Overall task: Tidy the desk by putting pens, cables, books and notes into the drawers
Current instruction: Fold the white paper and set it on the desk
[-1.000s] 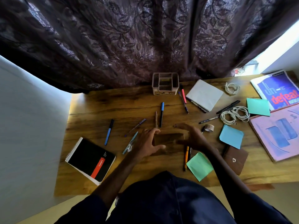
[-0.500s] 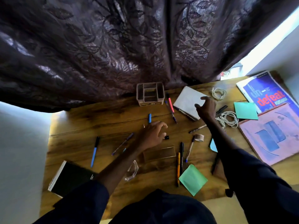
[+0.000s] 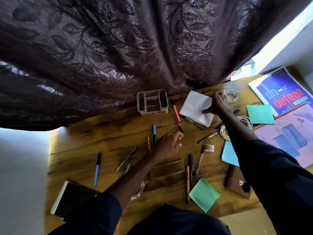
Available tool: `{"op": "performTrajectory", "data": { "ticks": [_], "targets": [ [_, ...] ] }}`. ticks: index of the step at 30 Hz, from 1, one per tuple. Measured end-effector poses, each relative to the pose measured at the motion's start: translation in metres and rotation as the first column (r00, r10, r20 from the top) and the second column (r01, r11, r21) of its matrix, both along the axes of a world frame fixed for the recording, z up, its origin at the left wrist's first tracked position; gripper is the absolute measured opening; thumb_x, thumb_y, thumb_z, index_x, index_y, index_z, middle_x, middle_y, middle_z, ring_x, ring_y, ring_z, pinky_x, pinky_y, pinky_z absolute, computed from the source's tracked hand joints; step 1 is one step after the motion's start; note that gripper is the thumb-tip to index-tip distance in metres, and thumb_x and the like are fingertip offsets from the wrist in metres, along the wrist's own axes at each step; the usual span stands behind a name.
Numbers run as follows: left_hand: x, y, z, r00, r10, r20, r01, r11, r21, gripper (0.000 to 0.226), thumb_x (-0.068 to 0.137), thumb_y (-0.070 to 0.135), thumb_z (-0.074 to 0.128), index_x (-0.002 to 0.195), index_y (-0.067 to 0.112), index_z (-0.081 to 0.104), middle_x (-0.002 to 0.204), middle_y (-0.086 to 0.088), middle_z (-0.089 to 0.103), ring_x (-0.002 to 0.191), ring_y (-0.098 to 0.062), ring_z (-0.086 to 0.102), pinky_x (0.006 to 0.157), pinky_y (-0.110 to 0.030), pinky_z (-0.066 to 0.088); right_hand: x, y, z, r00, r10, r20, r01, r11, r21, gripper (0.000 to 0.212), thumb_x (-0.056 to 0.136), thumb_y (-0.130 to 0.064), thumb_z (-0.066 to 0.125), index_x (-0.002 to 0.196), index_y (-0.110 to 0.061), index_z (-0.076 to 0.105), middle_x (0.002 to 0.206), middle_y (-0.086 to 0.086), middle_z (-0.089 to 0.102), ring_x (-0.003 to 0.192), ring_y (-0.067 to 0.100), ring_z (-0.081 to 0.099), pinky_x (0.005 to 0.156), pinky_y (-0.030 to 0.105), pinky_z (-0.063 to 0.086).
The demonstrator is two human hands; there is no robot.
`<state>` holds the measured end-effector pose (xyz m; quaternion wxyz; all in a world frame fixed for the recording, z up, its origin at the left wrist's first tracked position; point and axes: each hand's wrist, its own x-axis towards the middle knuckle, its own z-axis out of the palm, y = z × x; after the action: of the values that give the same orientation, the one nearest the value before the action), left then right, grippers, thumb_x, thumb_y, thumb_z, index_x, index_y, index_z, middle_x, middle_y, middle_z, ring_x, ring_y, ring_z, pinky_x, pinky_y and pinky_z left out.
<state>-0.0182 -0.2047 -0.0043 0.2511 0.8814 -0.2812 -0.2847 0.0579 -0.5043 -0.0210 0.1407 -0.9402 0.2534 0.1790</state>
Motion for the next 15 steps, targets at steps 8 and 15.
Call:
{"op": "performTrajectory", "data": {
  "ticks": [8,15],
  "targets": [
    [-0.007,0.012,-0.001,1.000,0.029,-0.007,-0.029,1.000,0.001,0.042,0.095,0.028,0.064,0.132,0.031,0.045,0.128,0.011,0.060,0.111,-0.009,0.058,0.092,-0.034,0.052,-0.004,0.010,0.008,0.999,-0.049,-0.017,0.049,0.999,0.006,0.091,0.064,-0.044,0.091,0.134,-0.005,0.048,0.141,0.021,0.046,0.139,0.038,0.031,0.104,0.054,0.041],
    [-0.011,0.025,0.007,0.996,0.089,-0.031,-0.089,0.996,-0.011,0.041,0.095,0.026,0.064,0.132,0.033,0.047,0.130,0.012,0.059,0.107,-0.005,0.057,0.090,-0.028,0.051,-0.029,0.039,0.020,0.948,-0.204,0.244,0.188,0.978,0.086,0.063,0.068,-0.029,0.090,0.119,-0.009,0.058,0.116,0.018,0.065,0.102,0.036,0.061,0.071,0.039,0.044]
  ]
}}
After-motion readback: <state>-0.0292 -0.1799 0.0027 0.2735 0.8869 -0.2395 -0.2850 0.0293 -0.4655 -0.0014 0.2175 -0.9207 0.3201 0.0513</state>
